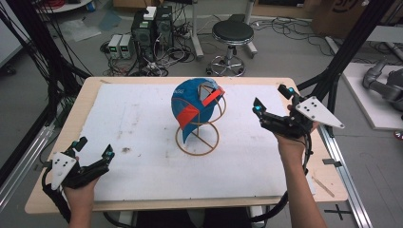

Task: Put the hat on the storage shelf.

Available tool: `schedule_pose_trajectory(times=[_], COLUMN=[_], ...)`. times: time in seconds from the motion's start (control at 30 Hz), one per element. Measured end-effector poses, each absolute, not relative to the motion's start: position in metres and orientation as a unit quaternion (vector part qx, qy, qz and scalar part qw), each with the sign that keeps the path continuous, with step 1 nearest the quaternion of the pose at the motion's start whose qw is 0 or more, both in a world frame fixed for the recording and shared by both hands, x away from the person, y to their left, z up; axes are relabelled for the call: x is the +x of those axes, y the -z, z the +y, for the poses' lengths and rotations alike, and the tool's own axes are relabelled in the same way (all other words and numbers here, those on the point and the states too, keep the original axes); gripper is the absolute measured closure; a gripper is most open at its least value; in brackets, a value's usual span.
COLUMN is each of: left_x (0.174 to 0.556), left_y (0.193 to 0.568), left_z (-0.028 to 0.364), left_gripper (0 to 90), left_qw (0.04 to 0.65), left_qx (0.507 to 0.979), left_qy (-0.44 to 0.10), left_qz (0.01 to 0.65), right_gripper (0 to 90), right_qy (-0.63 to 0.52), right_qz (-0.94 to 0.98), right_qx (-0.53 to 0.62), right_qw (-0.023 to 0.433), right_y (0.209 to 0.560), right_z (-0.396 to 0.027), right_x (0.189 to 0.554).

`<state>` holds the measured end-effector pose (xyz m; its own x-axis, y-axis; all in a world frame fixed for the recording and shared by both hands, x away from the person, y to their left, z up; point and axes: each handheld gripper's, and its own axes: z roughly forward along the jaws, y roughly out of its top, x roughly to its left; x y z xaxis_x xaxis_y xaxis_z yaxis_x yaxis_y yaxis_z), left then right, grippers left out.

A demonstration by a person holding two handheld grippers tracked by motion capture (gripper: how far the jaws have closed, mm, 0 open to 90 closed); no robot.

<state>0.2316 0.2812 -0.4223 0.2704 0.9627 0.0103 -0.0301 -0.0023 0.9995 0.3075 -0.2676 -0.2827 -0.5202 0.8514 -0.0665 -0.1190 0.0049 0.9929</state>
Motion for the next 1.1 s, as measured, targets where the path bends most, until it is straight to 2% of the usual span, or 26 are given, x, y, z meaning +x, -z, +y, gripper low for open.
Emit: schedule_pose_trajectory(times=[0.43,0.83,0.9,0.93,1.1], left_x=[0.231,0.230,0.230,0.230,0.230], left_y=[0.422,0.421,0.420,0.420,0.420], left_z=[0.284,0.286,0.286,0.286,0.287], left_gripper=[13.2,13.0,13.0,13.0,13.0], left_qw=[0.569,0.573,0.572,0.572,0.571], left_qx=[0.554,0.545,0.544,0.543,0.541], left_qy=[-0.438,-0.441,-0.443,-0.444,-0.446], left_qz=[0.421,0.425,0.425,0.425,0.427], right_gripper=[10.9,9.8,8.9,4.3,4.3], right_qy=[-0.628,-0.619,-0.614,-0.606,-0.599], right_qz=[0.582,0.567,0.569,0.573,0.577], right_qx=[0.337,0.378,0.381,0.382,0.387], right_qw=[0.393,0.391,0.393,0.399,0.399], right_y=[0.305,0.340,0.346,0.352,0.364], right_z=[-0.308,-0.333,-0.335,-0.335,-0.338], right_x=[0.291,0.276,0.275,0.274,0.270])
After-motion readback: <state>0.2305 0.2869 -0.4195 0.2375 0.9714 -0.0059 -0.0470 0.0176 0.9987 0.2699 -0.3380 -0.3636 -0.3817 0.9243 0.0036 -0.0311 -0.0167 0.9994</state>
